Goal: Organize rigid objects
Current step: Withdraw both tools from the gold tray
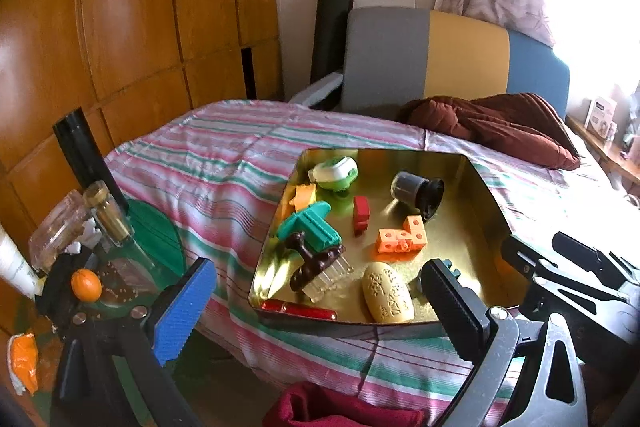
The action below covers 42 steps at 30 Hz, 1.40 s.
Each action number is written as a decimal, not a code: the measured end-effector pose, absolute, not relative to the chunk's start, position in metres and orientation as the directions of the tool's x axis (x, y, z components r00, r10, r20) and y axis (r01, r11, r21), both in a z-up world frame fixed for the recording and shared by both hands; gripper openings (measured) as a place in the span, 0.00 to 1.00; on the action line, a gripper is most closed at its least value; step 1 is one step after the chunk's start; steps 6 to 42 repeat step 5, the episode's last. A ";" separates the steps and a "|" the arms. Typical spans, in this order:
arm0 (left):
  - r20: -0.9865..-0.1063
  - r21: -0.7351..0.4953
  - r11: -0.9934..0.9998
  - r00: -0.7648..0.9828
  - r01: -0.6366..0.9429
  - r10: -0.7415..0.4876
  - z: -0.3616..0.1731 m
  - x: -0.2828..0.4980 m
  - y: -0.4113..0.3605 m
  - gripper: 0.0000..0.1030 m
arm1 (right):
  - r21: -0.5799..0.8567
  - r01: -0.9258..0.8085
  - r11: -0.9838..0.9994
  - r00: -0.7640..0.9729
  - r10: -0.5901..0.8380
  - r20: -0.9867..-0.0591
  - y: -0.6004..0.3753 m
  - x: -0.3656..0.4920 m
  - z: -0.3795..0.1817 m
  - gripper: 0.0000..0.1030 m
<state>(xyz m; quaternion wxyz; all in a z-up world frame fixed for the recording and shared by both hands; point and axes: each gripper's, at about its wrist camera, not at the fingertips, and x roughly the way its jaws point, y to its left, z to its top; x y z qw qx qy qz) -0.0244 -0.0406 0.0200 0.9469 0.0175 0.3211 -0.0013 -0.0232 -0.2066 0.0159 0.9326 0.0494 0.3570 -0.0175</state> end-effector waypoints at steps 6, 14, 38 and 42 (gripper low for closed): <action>-0.613 0.016 1.000 0.790 0.022 -0.008 0.019 -0.024 -0.038 0.99 | 0.074 0.060 0.995 0.741 0.005 -0.671 -0.201 -0.022 0.013 0.71; -0.613 0.016 1.000 0.790 0.022 -0.008 0.019 -0.024 -0.038 0.99 | 0.074 0.060 0.995 0.741 0.005 -0.671 -0.201 -0.022 0.013 0.71; -0.613 0.016 1.000 0.790 0.022 -0.008 0.019 -0.024 -0.038 0.99 | 0.074 0.060 0.995 0.741 0.005 -0.671 -0.201 -0.022 0.013 0.71; -0.613 0.016 1.000 0.790 0.022 -0.008 0.019 -0.024 -0.038 0.99 | 0.074 0.060 0.995 0.741 0.005 -0.671 -0.201 -0.022 0.013 0.71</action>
